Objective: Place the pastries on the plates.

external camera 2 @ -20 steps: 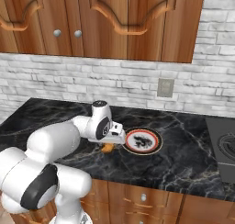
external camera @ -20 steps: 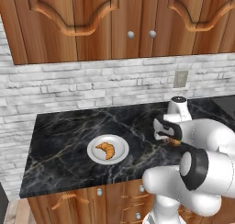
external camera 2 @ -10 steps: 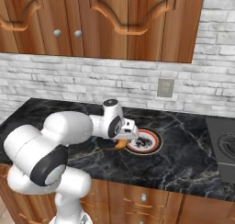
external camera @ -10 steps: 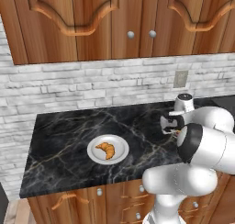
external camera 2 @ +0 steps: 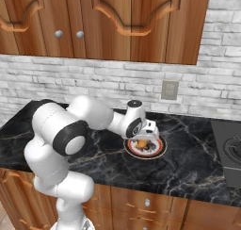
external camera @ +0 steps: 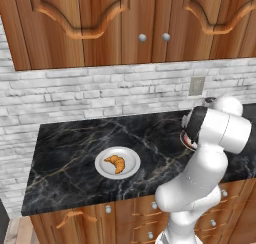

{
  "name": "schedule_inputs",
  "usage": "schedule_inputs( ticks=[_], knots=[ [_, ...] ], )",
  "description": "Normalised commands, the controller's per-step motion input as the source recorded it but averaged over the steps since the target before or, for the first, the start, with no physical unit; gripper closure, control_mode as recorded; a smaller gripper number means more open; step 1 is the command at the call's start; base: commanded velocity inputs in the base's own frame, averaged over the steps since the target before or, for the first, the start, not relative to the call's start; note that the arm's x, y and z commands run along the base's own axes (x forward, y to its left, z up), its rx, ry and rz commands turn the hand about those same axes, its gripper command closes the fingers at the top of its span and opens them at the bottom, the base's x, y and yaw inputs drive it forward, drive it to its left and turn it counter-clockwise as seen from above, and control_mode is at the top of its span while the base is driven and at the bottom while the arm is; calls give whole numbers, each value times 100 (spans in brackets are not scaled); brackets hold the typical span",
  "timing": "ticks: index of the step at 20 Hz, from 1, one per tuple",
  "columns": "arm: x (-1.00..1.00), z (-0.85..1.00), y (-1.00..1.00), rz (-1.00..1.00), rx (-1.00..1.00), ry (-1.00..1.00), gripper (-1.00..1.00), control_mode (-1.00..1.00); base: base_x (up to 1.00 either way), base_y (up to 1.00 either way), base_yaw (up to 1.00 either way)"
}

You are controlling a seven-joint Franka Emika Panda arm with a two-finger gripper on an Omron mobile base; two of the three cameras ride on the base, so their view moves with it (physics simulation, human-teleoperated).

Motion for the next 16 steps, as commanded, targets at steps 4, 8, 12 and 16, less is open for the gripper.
schedule_inputs(
  ticks=[4, 8, 12, 16],
  knots=[
    [33, -59, -11, 0, 1, -5, 100, -100, 0, 0, 0],
    [29, -58, -7, 0, 1, -7, -100, -100, 0, 0, 0],
    [-7, 6, -20, 0, 2, -13, -100, -100, 0, 0, 0],
    [-14, 36, 3, 0, -5, -13, -100, -100, 0, 0, 0]
  ],
)
